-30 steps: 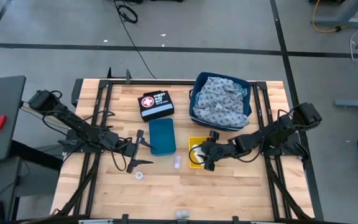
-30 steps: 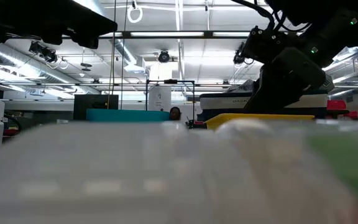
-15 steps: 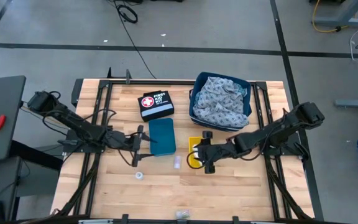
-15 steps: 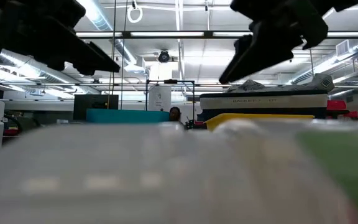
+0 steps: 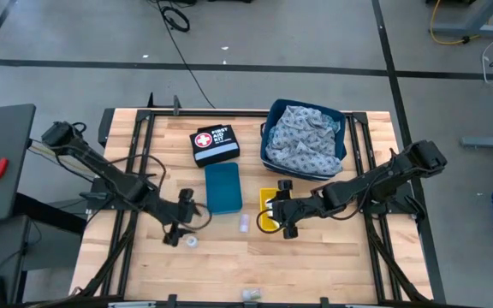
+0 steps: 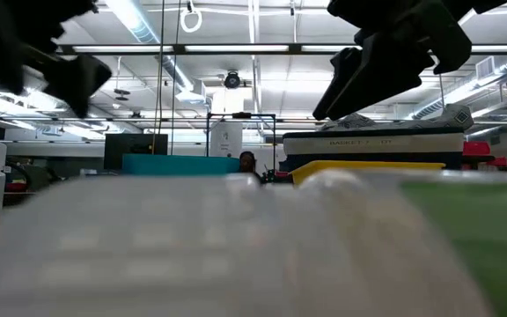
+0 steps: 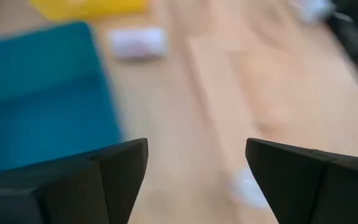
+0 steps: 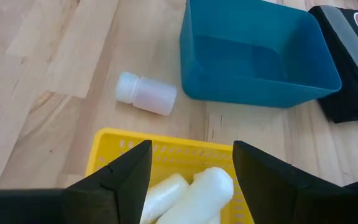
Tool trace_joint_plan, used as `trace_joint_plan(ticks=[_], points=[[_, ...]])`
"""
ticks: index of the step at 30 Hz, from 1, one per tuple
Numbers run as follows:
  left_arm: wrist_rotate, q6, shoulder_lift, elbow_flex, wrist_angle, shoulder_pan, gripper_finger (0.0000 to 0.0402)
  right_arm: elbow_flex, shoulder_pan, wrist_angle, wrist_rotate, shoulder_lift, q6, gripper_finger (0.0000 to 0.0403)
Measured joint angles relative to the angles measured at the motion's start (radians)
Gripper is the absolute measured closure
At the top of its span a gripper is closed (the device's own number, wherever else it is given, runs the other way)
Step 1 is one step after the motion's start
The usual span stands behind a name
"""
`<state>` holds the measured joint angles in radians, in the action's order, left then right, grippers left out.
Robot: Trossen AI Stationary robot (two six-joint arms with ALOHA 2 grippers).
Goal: Pick & place medical supplies in basket/bin
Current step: Put the left transparent pill bottle into the blue bin
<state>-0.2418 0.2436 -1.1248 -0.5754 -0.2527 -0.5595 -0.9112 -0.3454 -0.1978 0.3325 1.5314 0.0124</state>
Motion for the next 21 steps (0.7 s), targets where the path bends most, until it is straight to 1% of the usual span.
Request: trace_joint_plan(ticks=[3, 5, 7, 10, 15, 17, 21], points=[[0.086, 0.071, -0.001, -0.026, -0.068, -0.037, 0.0129, 0.0, 0.0, -0.002, 0.0, 0.0, -0.005, 0.0172], [0.101, 0.117, -0.001, -0.026, -0.082, -0.069, 0.0129, 0.0, -0.001, -0.002, 0.0, 0.0, -0.007, 0.0172], [0.081, 0.149, -0.005, -0.026, -0.091, -0.104, 0.0129, 0.0, -0.004, -0.001, 0.0, 0.0, -0.007, 0.0172], [0.021, 0.171, -0.02, -0.026, -0.09, -0.142, 0.0129, 0.0, -0.005, -0.001, 0.0, 0.0, -0.009, 0.0172], [-0.05, 0.171, -0.072, -0.026, -0.061, -0.155, 0.0129, 0.001, -0.005, -0.001, 0.0, 0.0, -0.024, 0.0172], [-0.045, 0.16, -0.1, -0.026, -0.045, -0.152, 0.0128, 0.001, -0.005, -0.001, 0.0, 0.0, -0.033, 0.0172], [0.007, 0.156, -0.152, -0.026, -0.025, -0.153, 0.0121, 0.001, -0.005, -0.001, 0.0, 0.0, -0.035, 0.0172]])
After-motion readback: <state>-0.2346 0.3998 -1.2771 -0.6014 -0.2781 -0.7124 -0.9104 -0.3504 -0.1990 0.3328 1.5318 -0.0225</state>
